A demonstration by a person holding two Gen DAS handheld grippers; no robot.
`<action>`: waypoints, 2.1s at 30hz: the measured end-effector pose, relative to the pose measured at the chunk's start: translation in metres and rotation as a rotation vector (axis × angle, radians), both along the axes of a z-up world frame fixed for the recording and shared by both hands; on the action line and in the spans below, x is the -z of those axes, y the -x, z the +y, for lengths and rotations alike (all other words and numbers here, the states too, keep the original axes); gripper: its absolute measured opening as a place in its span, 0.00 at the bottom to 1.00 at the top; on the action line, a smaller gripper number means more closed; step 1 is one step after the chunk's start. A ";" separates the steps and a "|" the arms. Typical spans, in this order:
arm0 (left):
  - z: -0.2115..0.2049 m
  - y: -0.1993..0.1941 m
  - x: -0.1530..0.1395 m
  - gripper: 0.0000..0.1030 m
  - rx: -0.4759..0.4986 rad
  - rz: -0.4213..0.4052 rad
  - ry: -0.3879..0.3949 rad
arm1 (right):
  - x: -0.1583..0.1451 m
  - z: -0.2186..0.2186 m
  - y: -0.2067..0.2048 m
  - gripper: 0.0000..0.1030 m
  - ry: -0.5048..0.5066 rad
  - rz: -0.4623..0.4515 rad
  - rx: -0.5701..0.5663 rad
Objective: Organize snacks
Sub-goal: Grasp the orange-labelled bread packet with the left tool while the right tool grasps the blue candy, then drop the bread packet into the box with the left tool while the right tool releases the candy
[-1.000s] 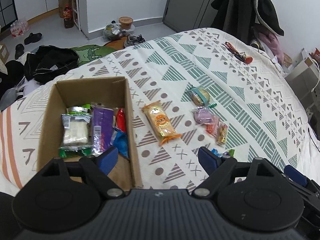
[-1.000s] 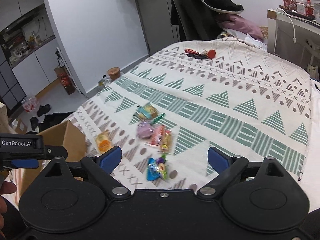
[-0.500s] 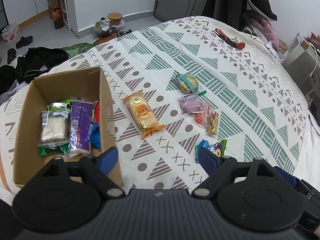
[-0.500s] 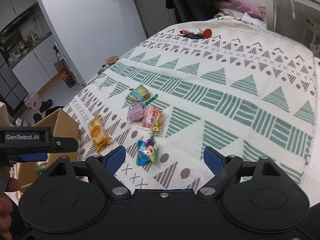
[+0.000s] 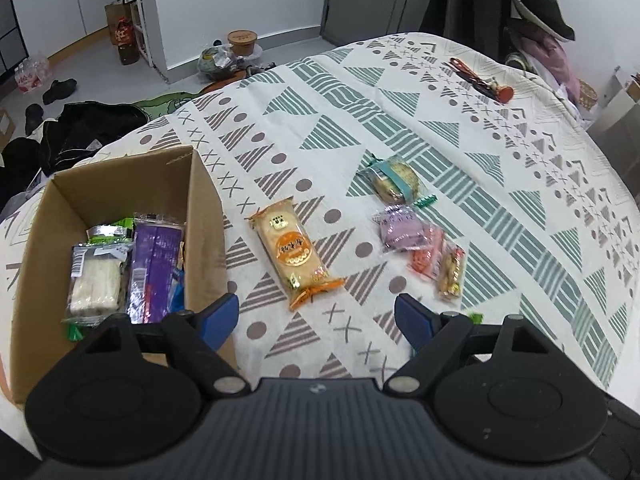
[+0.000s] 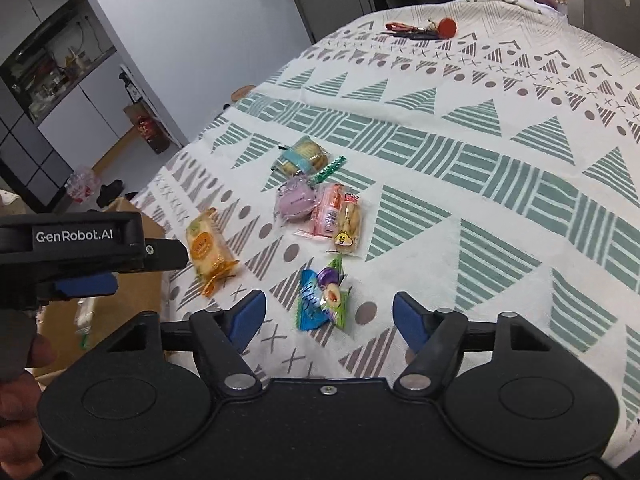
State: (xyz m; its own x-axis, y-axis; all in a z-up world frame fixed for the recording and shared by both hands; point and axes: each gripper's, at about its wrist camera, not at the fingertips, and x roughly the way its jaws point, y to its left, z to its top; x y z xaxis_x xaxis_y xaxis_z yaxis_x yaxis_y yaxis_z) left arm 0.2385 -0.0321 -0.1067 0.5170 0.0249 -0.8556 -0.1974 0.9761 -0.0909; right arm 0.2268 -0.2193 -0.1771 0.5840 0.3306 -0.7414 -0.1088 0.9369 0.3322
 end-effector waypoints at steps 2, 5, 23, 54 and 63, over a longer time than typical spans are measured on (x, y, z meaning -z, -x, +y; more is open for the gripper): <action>0.000 -0.006 0.004 0.81 -0.016 -0.007 -0.002 | 0.005 0.002 -0.005 0.66 -0.005 0.009 0.003; 0.000 -0.012 0.008 0.81 -0.035 -0.019 -0.002 | 0.015 0.007 -0.014 0.66 -0.012 0.027 0.006; -0.014 -0.042 0.047 0.81 -0.171 -0.075 -0.126 | 0.029 0.015 -0.042 0.29 0.028 0.008 0.058; -0.015 -0.045 0.080 0.32 -0.237 -0.041 -0.146 | 0.023 -0.017 -0.039 0.29 0.023 0.019 0.192; -0.020 -0.021 0.047 0.32 -0.178 -0.096 -0.085 | 0.009 -0.011 -0.029 0.28 0.036 -0.033 0.176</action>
